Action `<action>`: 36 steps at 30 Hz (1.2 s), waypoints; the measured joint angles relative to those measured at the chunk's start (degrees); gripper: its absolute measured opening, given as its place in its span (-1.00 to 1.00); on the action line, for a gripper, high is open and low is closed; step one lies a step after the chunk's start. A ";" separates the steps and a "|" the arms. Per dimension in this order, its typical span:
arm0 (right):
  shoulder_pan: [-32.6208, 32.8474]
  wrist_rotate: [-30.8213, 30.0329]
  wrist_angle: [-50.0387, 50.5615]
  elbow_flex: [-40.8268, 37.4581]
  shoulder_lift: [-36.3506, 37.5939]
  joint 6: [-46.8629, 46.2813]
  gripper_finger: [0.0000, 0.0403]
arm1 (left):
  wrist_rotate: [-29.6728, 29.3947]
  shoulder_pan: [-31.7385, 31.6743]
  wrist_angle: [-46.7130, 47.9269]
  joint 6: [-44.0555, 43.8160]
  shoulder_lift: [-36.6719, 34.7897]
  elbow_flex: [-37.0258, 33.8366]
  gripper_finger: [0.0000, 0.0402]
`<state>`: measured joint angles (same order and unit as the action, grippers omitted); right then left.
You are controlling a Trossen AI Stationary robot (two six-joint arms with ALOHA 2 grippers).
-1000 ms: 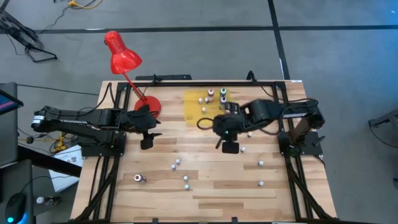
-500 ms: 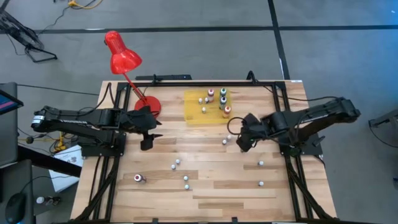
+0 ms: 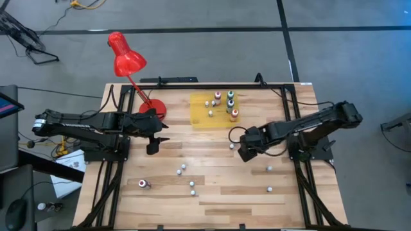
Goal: Pick & Place food coloring
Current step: Put the small black food coloring bottle into the yellow bin
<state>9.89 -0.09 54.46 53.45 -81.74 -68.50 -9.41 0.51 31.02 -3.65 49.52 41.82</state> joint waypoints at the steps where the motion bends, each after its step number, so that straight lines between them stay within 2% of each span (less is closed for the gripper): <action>1: -0.09 0.08 0.15 0.00 -0.95 0.55 -0.41 | 0.00 0.00 -0.13 -0.06 0.00 0.00 0.21; 8: -1.40 3.12 0.09 0.00 -5.97 3.52 -0.41 | 0.00 -0.02 -0.12 -0.24 0.00 0.00 0.21; 15: -2.61 3.39 -1.70 0.02 -7.64 7.45 -0.40 | -0.39 -0.01 -0.12 -0.23 0.02 0.00 0.21; 27: -3.63 3.09 -3.65 0.02 -8.63 7.49 -0.38 | -0.43 -0.01 -0.04 -0.21 0.02 0.00 0.21; 36: -3.56 3.23 -3.94 -0.22 -15.29 8.28 -0.38 | -0.46 -0.01 0.30 0.23 0.02 0.00 0.21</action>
<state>6.33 3.15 50.52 53.24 -97.02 -60.23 -9.87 0.50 31.32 -3.42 49.54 41.82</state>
